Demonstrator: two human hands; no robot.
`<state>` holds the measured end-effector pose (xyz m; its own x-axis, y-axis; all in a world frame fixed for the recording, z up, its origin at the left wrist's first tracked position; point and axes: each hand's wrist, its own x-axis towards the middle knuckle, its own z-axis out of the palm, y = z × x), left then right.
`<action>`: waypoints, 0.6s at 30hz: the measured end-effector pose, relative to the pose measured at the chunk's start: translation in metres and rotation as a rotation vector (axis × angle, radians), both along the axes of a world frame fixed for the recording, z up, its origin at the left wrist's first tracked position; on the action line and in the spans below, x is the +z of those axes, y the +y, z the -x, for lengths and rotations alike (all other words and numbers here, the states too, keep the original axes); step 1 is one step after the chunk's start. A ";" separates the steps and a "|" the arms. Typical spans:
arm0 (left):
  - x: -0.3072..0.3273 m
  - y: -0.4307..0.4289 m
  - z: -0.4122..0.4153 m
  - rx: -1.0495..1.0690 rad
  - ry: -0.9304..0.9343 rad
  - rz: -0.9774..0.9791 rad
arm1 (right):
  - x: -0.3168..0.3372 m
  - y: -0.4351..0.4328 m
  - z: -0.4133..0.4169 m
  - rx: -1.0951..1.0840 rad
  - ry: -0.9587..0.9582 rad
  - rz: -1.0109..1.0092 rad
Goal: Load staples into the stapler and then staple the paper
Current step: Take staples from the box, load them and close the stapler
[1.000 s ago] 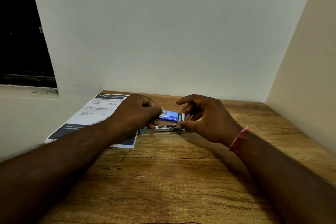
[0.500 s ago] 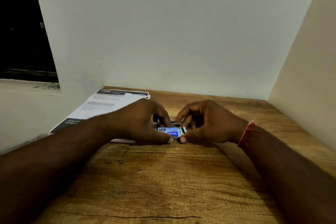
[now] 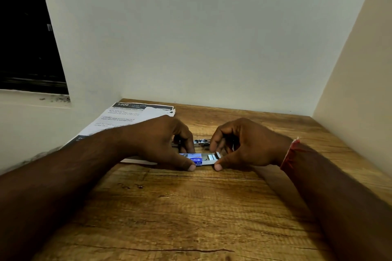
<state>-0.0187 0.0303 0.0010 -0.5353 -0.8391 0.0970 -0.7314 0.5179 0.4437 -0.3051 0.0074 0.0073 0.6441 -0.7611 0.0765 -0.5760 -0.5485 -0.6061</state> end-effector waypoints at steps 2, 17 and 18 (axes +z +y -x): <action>0.000 0.000 0.000 -0.007 0.003 -0.001 | 0.001 0.000 0.001 -0.004 0.018 0.010; -0.006 0.002 0.006 -0.050 0.032 0.051 | -0.009 -0.002 -0.007 0.045 0.094 0.078; -0.006 0.002 0.006 -0.056 0.036 0.051 | -0.008 -0.001 -0.006 0.053 0.112 0.086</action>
